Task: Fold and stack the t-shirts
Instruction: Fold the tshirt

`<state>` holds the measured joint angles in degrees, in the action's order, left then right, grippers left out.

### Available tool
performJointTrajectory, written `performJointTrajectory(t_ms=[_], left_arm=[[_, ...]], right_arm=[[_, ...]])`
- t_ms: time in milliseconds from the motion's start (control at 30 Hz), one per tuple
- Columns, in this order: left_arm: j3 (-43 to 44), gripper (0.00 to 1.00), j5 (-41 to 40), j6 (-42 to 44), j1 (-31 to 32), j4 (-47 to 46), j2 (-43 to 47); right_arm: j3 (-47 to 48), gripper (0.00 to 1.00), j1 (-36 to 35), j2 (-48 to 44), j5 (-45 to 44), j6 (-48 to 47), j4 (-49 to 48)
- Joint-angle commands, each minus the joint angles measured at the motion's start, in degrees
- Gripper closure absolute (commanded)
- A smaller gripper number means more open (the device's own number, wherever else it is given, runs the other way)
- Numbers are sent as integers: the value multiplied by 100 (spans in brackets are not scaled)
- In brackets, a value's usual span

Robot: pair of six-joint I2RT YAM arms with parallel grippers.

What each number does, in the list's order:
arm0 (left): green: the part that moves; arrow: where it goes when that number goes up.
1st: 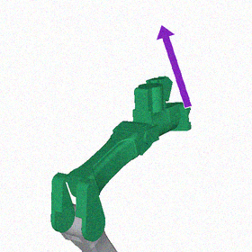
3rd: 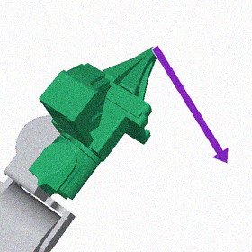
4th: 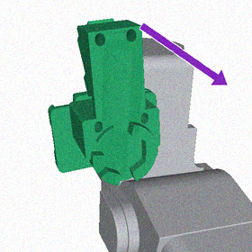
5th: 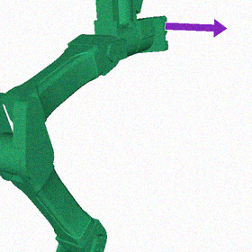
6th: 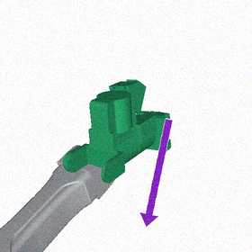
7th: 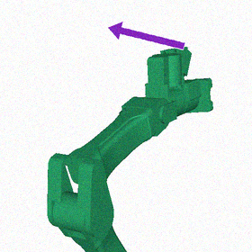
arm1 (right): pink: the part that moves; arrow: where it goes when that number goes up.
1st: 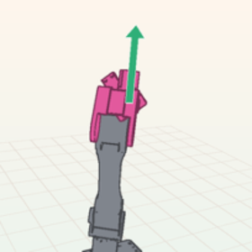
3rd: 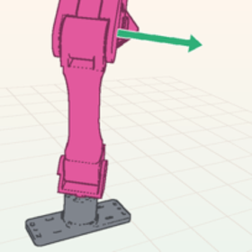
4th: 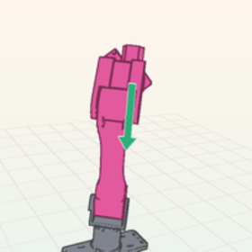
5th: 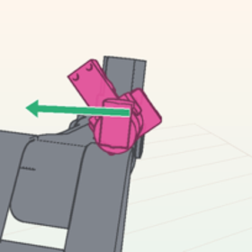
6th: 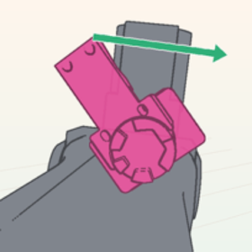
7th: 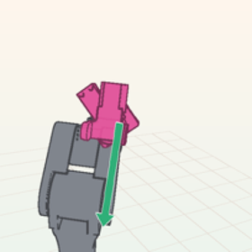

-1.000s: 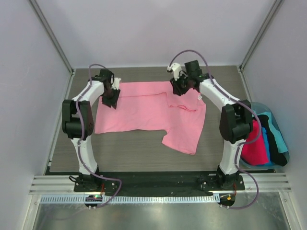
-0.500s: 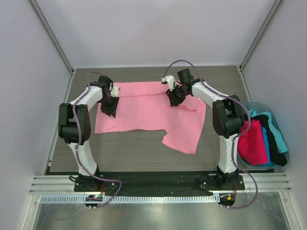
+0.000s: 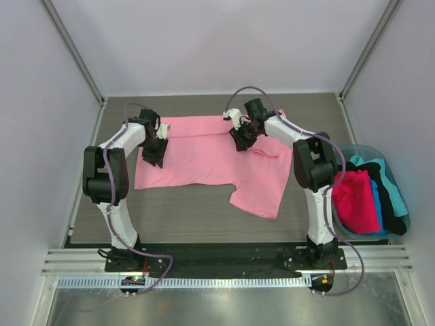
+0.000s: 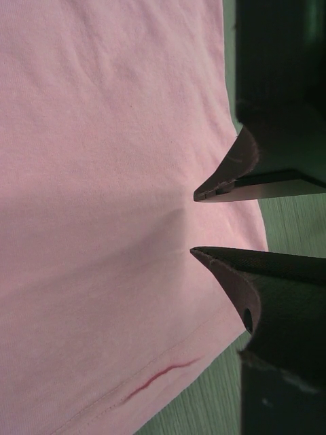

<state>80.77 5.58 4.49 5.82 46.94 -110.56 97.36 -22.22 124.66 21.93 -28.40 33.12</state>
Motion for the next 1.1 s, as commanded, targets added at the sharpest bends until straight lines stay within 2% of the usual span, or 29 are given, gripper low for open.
performJointTrajectory(t_ms=[0,167,300,500,533,667,700,967,1033,1067], left_arm=[[-18,66,-49,-10,-38,-123,140],[0,66,-49,-10,-46,-115,158],[-18,66,-40,-10,-38,-132,184],[26,66,-31,-27,-38,-132,193],[26,66,-31,-27,-38,-124,202],[9,66,-49,-18,-46,-124,211],[9,66,-49,-27,-38,-141,219],[53,66,-75,-18,-46,-132,228],[61,66,-66,-18,-38,-132,228],[61,66,-49,-27,-46,-141,228]], right_arm=[[301,68,-81,67,4,-43,-25],[266,78,-116,76,-119,-16,-25],[187,73,-134,6,-286,2,-78],[116,74,-142,-12,-541,-43,-113],[108,76,-151,-3,-602,-34,-113],[46,93,-195,-56,-611,1,-131],[3,94,-221,-134,-603,1,-139],[-165,93,-502,-460,-611,-16,-157],[-191,89,-555,-486,-646,54,-157],[-200,77,-564,-495,-673,80,-157]])
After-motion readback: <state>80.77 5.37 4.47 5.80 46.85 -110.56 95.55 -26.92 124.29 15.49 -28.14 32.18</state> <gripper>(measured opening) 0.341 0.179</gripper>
